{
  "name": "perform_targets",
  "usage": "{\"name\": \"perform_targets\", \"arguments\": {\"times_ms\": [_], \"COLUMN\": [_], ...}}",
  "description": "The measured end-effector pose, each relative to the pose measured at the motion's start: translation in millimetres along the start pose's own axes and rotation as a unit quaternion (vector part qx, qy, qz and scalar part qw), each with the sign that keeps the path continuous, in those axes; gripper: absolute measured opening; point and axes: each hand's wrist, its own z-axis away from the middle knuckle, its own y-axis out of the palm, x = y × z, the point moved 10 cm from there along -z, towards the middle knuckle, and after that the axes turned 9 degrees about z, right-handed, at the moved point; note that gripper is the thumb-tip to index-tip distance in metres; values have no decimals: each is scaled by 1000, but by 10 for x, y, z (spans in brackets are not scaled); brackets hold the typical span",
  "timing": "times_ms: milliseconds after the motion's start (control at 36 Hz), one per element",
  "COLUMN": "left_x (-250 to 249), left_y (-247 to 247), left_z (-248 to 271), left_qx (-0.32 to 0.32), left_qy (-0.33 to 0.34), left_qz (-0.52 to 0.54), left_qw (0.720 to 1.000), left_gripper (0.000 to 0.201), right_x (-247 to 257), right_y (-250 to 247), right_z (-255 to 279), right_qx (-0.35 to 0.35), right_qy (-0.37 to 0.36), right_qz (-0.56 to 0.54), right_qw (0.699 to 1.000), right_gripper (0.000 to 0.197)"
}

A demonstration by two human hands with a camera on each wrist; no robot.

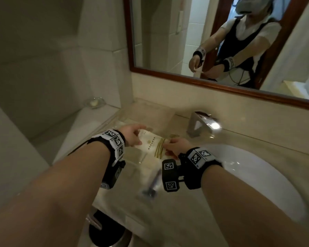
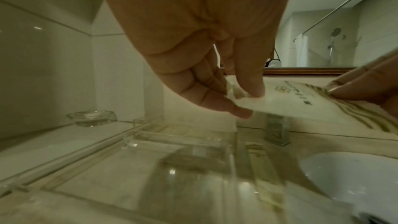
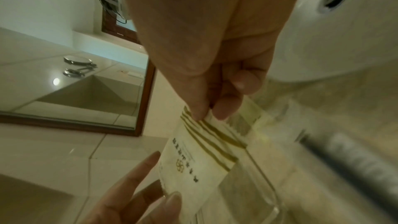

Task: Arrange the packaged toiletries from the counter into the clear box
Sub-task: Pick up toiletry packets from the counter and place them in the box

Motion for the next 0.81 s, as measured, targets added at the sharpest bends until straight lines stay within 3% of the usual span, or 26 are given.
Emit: {"name": "perform_targets", "arguments": {"times_ms": [222, 333, 417, 556, 806], "left_x": [717, 1121, 1396, 1577, 1607], "left_y": [-512, -609, -633, -616, -495], "left_z": [-558, -799, -969, -1166, -1380], "left_qx": [5, 34, 61, 96, 149], "left_qy": [-30, -62, -90, -87, -76], "left_qz": [-65, -87, -79, -125, -201], "left_qw": [997, 994, 991, 984, 965], "left_gripper": [70, 57, 46, 47, 53], "right_x": [487, 476, 419, 674, 707], "right_y": [720, 1008, 1296, 1479, 1589], "right_z": [-771, -1238, -1677, -1629, -1884], "right_qx": [52, 62, 89, 104, 84], "right_qy": [34, 61, 61, 74, 79], "right_qz": [7, 27, 19, -1, -12], "right_qw": [998, 996, 994, 992, 993], "right_gripper": [28, 31, 19, 28, 31]}}
